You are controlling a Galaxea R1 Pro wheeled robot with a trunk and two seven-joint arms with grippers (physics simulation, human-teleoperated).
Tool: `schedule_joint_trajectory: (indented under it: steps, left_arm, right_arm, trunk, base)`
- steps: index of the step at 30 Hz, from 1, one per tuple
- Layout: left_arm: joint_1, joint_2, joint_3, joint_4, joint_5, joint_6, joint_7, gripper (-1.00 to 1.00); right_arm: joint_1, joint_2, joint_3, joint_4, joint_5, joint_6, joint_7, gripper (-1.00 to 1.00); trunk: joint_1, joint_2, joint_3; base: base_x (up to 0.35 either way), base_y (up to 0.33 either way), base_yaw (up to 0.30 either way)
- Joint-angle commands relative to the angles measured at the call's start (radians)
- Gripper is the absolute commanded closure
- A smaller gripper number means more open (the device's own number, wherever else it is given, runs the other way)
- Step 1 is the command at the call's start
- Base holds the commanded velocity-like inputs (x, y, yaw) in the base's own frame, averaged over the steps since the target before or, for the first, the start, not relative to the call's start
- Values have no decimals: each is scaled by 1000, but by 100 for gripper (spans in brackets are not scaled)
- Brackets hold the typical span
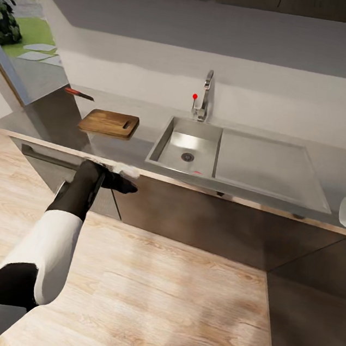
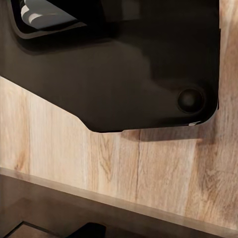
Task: In the kitchen, take the Vidalia onion out of the sink, dice it on the chopping board with the paring knife, put the diced onion into the bowl on the countertop, then place both the paring knife and the chopping board into the sink.
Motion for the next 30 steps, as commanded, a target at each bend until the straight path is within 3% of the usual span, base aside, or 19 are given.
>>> schedule_joint_trajectory:
  steps: [1, 11, 16, 20, 21, 22, 23, 26, 30]
  left_arm:
    - [-1, 2, 5, 29, -10, -20, 0, -100]
    - [-1, 22, 5, 226, -9, -185, 43, -100]
    - [-1, 35, 6, 372, -9, -311, 70, -100]
    - [-1, 48, 7, 503, -8, -408, 158, -100]
    - [-1, 52, 7, 560, -7, -451, 205, -100]
    - [-1, 70, 13, 711, 12, -570, 329, -100]
    - [-1, 78, 22, 773, 28, -616, 373, -100]
    - [-1, 96, 46, 883, 74, -682, 443, -100]
    - [0, 135, 61, 961, 141, -721, 489, -100]
  right_arm:
    - [0, 0, -1, 1, 3, -3, -4, -100]
    - [0, 0, -1, 1, 3, -3, -4, -100]
    - [0, 0, -1, 1, 3, -3, -4, -100]
    - [0, 0, -1, 1, 3, -3, -4, -100]
    - [0, 0, -1, 1, 3, -3, -4, -100]
    - [0, 0, -2, 1, 3, -3, -4, -100]
    - [0, 0, -2, 1, 3, -3, -4, -100]
    - [0, 0, -2, 1, 3, -3, -4, -100]
    - [0, 0, -3, 1, 3, -3, -4, -100]
  trunk:
    - [0, -2, -1]
    - [0, -2, -1]
    - [0, -2, -1]
    - [0, -2, -1]
    - [0, -2, -1]
    - [0, -2, -1]
    - [0, -2, -1]
    - [0, -2, -1]
    - [0, -2, -1]
  base:
    - [0, 0, 0]
    - [0, 0, 0]
    - [0, 0, 0]
    - [0, 0, 0]
    - [0, 0, 0]
    - [0, 0, 0]
    - [0, 0, 0]
    - [0, 0, 0]
    - [0, 0, 0]
